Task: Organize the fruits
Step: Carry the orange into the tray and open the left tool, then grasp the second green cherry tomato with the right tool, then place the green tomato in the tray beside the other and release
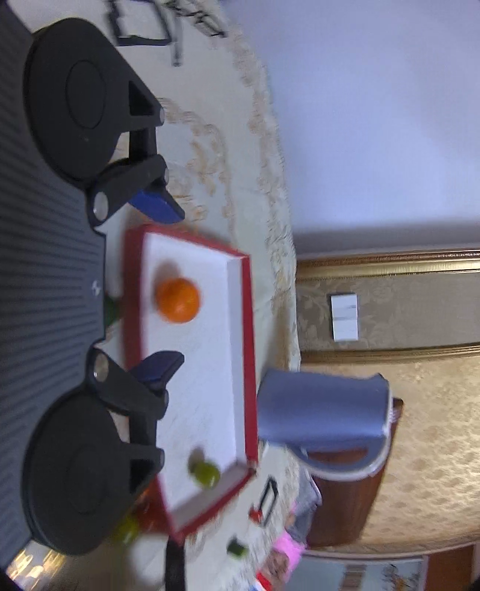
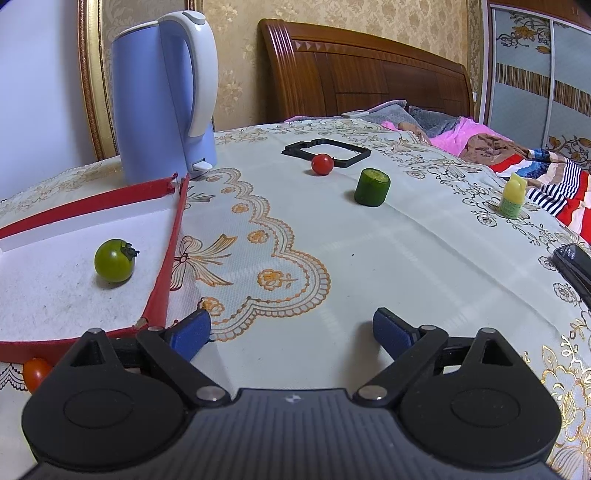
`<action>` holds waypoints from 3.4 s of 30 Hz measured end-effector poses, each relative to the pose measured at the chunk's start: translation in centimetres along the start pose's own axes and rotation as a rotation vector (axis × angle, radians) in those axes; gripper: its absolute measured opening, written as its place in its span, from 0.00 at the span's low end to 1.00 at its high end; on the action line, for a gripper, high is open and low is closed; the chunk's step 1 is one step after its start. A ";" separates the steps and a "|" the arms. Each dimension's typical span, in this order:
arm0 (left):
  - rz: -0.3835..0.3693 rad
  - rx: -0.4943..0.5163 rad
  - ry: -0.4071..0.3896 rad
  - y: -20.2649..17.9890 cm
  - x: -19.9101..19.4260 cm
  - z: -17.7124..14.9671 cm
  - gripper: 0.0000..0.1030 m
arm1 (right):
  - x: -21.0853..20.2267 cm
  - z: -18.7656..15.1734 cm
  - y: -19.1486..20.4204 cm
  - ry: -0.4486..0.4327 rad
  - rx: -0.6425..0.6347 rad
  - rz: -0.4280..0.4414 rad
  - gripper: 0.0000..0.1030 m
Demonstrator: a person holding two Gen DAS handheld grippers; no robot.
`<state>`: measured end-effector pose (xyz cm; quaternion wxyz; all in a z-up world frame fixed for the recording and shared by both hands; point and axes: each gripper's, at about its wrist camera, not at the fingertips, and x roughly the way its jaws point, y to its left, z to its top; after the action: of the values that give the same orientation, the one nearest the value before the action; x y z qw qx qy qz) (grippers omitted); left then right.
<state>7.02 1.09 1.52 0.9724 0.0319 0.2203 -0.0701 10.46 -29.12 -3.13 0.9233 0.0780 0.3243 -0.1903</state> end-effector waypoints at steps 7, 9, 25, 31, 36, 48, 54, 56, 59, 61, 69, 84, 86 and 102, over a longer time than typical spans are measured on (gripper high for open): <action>-0.062 -0.044 0.044 1.1 -5.8 -4.5 0.76 | -0.1 0.0 -0.1 -0.004 0.004 0.006 0.93; -0.064 -0.062 0.063 1.4 -6.0 -5.3 0.78 | -0.4 0.0 -0.3 -0.023 0.013 0.026 0.93; -0.035 -0.064 0.129 1.6 -3.1 -6.7 0.82 | -7.9 -4.0 3.7 -0.098 -0.158 0.244 0.92; -0.047 -0.076 0.162 1.8 -2.3 -6.6 0.88 | -8.7 -4.7 5.8 -0.096 -0.211 0.280 0.80; -0.044 -0.061 0.159 1.6 -2.3 -6.7 0.89 | -8.0 -5.4 6.5 -0.059 -0.226 0.292 0.61; -0.027 -0.052 0.175 1.5 -2.1 -6.7 0.93 | -7.5 -5.6 7.8 -0.028 -0.264 0.306 0.32; -0.022 -0.042 0.185 1.4 -1.8 -6.8 0.99 | -7.6 -5.6 7.6 -0.029 -0.248 0.320 0.31; -0.026 -0.046 0.186 1.5 -1.8 -6.8 0.99 | -7.8 -5.7 7.4 -0.038 -0.244 0.324 0.31; -0.022 -0.038 0.187 1.4 -1.8 -6.8 0.99 | -8.6 -5.6 7.3 -0.070 -0.245 0.342 0.31; -0.022 -0.039 0.187 1.4 -1.8 -6.8 0.99 | -9.3 -5.1 7.1 -0.097 -0.234 0.365 0.31; -0.033 -0.052 0.183 1.6 -1.8 -6.8 1.00 | -8.0 -1.7 9.2 -0.149 -0.253 0.369 0.31; -0.038 -0.063 0.181 1.7 -1.8 -6.8 1.00 | 0.1 1.8 13.8 -0.006 -0.272 0.333 0.31; -0.037 -0.062 0.182 1.7 -1.8 -6.8 1.00 | 0.7 1.7 13.9 0.016 -0.267 0.330 0.31; -0.026 -0.054 0.183 1.7 -1.6 -6.8 1.00 | -2.3 0.6 12.5 -0.086 -0.291 0.288 0.58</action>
<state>2.92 3.64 -3.88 0.9478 0.0089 0.3103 -0.0733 14.20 -17.11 -0.93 0.9555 -0.0187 0.2940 -0.0107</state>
